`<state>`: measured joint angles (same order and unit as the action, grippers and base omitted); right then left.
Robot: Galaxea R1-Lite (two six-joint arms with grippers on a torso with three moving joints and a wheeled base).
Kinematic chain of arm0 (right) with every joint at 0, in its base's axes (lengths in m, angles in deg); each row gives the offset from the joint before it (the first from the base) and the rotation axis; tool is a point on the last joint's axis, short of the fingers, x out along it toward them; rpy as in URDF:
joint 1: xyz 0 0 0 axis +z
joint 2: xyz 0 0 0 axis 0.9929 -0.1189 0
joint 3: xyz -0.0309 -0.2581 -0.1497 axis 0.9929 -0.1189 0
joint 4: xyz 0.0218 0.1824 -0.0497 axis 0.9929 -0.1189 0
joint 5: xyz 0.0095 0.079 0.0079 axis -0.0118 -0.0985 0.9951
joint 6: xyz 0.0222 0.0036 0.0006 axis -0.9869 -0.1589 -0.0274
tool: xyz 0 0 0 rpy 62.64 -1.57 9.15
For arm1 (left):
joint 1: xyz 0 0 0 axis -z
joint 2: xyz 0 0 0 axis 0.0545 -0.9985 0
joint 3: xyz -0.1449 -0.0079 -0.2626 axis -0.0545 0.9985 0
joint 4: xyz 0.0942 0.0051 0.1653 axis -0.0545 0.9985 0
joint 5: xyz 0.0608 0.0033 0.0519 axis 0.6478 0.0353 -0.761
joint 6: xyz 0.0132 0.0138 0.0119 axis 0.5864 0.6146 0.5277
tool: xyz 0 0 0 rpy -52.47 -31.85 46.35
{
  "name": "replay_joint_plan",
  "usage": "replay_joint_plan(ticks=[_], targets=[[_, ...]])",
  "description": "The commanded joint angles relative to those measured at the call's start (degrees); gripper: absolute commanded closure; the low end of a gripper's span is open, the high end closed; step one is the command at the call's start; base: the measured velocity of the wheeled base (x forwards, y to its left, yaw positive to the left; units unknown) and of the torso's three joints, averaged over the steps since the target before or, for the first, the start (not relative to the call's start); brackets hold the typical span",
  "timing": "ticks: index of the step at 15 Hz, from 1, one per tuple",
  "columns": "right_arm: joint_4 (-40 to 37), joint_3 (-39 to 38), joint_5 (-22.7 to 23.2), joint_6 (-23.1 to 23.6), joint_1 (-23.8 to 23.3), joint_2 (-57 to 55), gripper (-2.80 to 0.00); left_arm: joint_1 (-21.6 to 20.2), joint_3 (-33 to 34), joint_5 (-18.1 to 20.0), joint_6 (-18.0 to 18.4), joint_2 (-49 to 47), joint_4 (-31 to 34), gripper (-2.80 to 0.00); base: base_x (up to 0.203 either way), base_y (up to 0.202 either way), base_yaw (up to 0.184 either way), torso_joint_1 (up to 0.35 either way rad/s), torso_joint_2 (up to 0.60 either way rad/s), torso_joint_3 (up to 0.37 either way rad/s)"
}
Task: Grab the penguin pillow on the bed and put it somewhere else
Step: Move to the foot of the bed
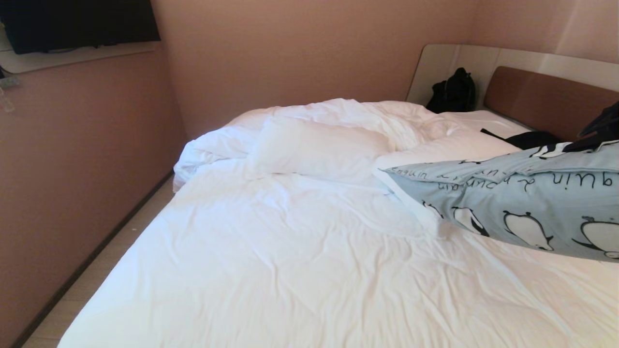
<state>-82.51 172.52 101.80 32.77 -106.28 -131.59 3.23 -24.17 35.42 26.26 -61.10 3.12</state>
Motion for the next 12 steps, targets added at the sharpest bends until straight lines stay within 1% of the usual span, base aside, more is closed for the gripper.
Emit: replay_joint_plan(ticks=[1, 12], targets=[[-0.28, -0.01, 0.18, -0.13, 0.0, 0.06, 0.0, -0.02, 0.0, -0.02, 0.02, -0.06, -0.03, 0.0, 0.0, 0.196, -0.005, 0.006, 0.0, 0.003], [-0.19, -0.27, 0.18, -0.13, 0.09, 0.06, 0.0, -0.02, 0.0, -0.02, 0.02, 0.02, -0.03, 0.0, 0.0, 0.194, 0.0, 0.002, 0.0, 0.003]])
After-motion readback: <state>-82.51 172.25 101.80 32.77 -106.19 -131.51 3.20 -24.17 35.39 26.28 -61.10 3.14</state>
